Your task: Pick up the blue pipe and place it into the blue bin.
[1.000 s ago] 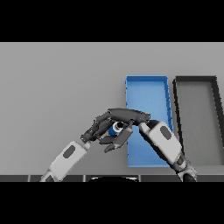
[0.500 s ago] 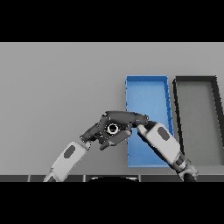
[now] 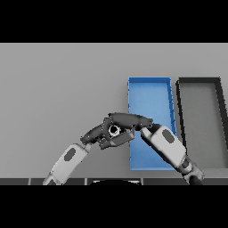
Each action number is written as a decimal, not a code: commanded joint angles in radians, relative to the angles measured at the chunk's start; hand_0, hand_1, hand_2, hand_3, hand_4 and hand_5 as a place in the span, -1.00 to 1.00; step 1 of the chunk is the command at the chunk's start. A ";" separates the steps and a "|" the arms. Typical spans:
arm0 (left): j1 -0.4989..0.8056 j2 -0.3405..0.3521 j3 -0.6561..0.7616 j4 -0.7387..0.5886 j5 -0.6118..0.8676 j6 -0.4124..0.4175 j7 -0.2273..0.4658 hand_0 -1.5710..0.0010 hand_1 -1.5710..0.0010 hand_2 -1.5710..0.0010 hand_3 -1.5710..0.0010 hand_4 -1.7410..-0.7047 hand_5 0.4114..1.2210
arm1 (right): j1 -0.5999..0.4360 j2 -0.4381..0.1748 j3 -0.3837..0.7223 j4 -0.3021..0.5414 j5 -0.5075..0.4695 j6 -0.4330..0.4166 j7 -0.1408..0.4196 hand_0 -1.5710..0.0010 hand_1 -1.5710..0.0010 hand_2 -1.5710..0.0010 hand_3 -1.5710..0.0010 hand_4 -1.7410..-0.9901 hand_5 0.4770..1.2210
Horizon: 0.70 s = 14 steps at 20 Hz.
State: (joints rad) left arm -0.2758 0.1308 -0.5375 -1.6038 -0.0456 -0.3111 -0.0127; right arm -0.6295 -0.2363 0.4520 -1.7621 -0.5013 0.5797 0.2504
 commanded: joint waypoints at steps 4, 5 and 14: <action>0.002 0.002 0.014 0.015 -0.063 0.001 -0.033 0.72 0.74 0.75 0.74 0.58 0.21 | 0.000 0.007 0.020 0.005 0.017 -0.025 0.002 -0.99 -0.99 -0.99 -0.99 -0.33 0.99; 0.005 0.005 0.018 0.014 -0.056 -0.002 -0.043 0.78 0.79 0.80 0.79 0.63 0.05 | -0.005 0.007 0.015 0.005 0.012 -0.033 0.012 -1.00 -1.00 -1.00 -0.99 -0.33 0.99; 0.045 -0.041 0.031 0.026 -0.006 0.018 0.103 0.97 0.97 0.97 0.97 0.61 -0.56 | -0.017 0.010 -0.012 0.014 -0.168 -0.082 0.092 -1.00 -1.00 -1.00 -1.00 -0.33 1.00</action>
State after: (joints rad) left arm -0.2306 0.0895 -0.5068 -1.5779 -0.0518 -0.2936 0.0904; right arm -0.6471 -0.2270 0.4389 -1.7476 -0.6705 0.4975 0.3410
